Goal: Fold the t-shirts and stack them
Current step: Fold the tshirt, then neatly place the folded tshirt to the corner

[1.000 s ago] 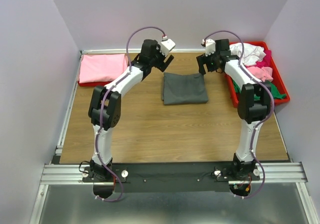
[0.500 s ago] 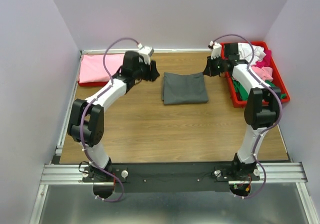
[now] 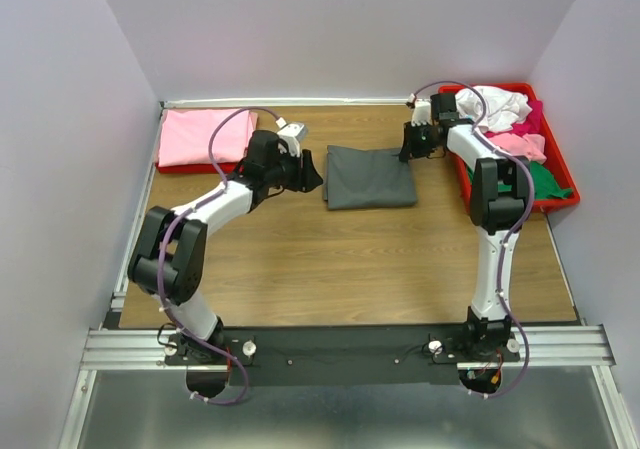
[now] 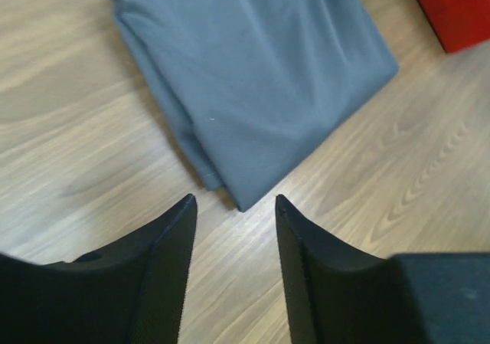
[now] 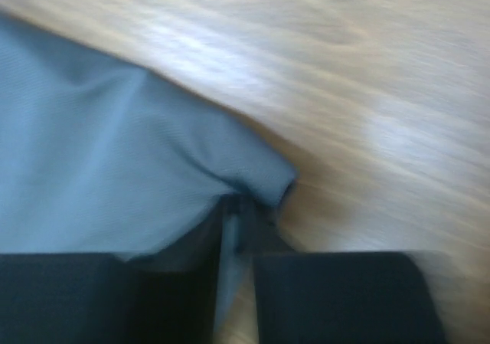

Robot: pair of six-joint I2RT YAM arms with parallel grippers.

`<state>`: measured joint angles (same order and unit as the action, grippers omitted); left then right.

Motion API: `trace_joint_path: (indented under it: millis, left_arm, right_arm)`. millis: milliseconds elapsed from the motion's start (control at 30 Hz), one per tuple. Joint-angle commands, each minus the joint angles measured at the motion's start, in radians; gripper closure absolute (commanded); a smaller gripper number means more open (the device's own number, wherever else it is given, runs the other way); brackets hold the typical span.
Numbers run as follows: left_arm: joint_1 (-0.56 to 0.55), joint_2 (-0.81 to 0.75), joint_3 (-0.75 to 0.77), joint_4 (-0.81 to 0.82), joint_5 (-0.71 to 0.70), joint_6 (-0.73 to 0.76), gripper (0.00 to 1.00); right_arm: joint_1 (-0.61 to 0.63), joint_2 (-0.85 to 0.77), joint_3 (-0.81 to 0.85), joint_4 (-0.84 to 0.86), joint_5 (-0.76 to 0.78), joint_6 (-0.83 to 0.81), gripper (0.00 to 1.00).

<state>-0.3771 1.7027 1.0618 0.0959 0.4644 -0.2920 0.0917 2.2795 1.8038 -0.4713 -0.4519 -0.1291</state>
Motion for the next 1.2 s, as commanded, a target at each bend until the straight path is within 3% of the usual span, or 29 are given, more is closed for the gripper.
trace_joint_path:
  millis: [0, 33, 67, 133, 167, 233, 333, 433, 633, 700, 800, 867, 1067, 1167]
  left_arm:
    - [-0.002, -0.127, -0.048, 0.071, -0.162, -0.010, 0.41]
    - [-0.002, -0.141, -0.055, 0.085, -0.180, -0.012, 0.38]
    - [-0.002, -0.164, -0.065, 0.093, -0.208, -0.024, 0.30]
    - [0.001, -0.184, -0.075, 0.135, -0.219, -0.038, 0.21]
    - [0.003, -0.193, -0.079, 0.149, -0.224, -0.048, 0.08]
    - [0.007, -0.187, -0.071, 0.182, -0.214, -0.090, 0.02]
    - [0.021, -0.083, 0.021, 0.174, -0.065, -0.125, 0.02]
    - [0.017, -0.005, 0.101, 0.073, -0.018, -0.150, 0.11]
    - [-0.005, 0.141, 0.202, -0.079, -0.067, -0.161, 0.11]
    - [-0.025, 0.218, 0.263, -0.135, -0.081, -0.145, 0.07]
    - [-0.039, 0.307, 0.334, -0.185, -0.096, -0.136, 0.06]
    - [-0.043, 0.351, 0.360, -0.196, -0.096, -0.136, 0.06]
    - [-0.083, 0.472, 0.510, -0.364, -0.226, -0.176, 0.05]
    - [-0.111, 0.505, 0.527, -0.387, -0.204, -0.226, 0.06]
  right_arm:
    - [0.000, -0.027, 0.022, 0.026, 0.218, 0.023, 0.66]
    - [0.000, -0.037, -0.004, 0.039, 0.257, 0.023, 0.59]
    - [-0.001, -0.043, -0.014, 0.055, 0.274, 0.025, 0.44]
    - [-0.001, -0.051, -0.024, 0.057, 0.297, 0.022, 0.29]
    - [-0.001, -0.051, -0.026, 0.059, 0.308, 0.019, 0.15]
    - [0.000, -0.055, -0.035, 0.057, 0.321, 0.016, 0.01]
    - [-0.001, -0.110, -0.067, 0.059, 0.305, -0.010, 0.00]
    - [-0.001, -0.199, -0.118, 0.062, 0.285, -0.062, 0.00]
    - [-0.003, -0.550, -0.369, 0.138, 0.173, -0.149, 0.00]
    - [-0.006, -0.653, -0.472, 0.195, 0.093, -0.086, 0.00]
    - [-0.020, -0.686, -0.546, 0.136, -0.268, -0.078, 0.00]
    - [-0.023, -0.718, -0.599, 0.122, -0.376, -0.104, 0.00]
    - [-0.029, -0.827, -0.718, 0.129, -0.346, -0.162, 0.00]
    - [-0.043, -0.827, -0.725, 0.129, -0.338, -0.159, 0.00]
